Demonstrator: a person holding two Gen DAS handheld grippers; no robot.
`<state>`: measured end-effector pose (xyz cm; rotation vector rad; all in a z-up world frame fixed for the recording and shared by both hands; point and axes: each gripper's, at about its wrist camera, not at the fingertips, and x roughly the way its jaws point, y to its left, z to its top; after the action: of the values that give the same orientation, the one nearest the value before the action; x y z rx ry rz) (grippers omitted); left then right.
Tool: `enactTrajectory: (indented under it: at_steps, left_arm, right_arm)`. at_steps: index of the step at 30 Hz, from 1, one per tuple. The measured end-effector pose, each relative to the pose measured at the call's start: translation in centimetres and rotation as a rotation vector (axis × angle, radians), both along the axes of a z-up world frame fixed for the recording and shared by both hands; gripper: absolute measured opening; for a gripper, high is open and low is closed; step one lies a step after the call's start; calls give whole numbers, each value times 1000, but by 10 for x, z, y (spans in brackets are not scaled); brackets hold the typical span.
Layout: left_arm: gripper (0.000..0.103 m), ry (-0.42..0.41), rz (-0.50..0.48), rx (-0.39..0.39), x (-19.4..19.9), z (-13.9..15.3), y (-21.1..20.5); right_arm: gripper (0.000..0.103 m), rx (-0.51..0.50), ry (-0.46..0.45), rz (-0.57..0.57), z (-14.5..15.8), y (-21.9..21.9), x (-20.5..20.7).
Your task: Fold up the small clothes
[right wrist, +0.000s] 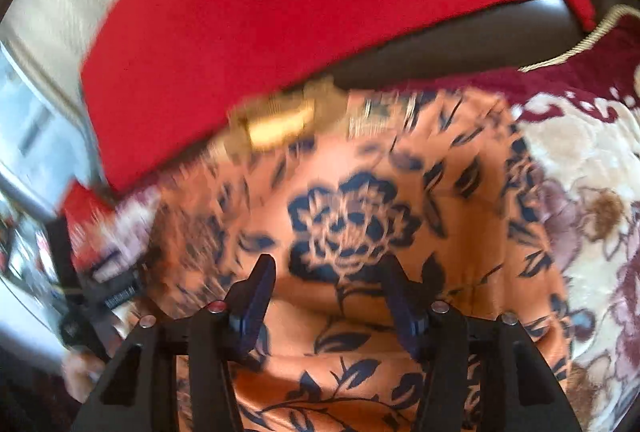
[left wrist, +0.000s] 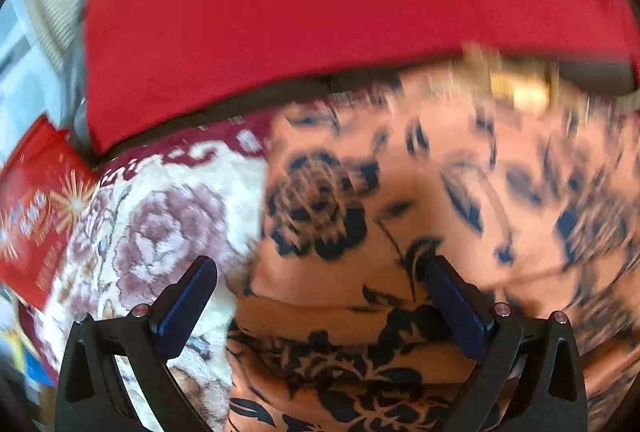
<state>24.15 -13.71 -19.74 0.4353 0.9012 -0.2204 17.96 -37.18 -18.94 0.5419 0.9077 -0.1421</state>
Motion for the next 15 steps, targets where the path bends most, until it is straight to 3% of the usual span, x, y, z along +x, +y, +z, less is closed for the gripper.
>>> enactTrajectory:
  at_steps: [3,5,11,15]
  left_arm:
    - [103,-57,-15,23,-9,8,-3]
    - [103,-72,-35,13,-14,10,-3]
    - [103,-136,-74,-22,-47,29,6]
    - [103,-160,-68,-76,-76,39,26]
  right_arm:
    - [59,-89,41,33,-5,13,6]
    - [58,-85,40,25,-1,15,3]
    - [58,-57,-69,-24,23,10,-34]
    - [58,-33,-145,-80,32,7,-83]
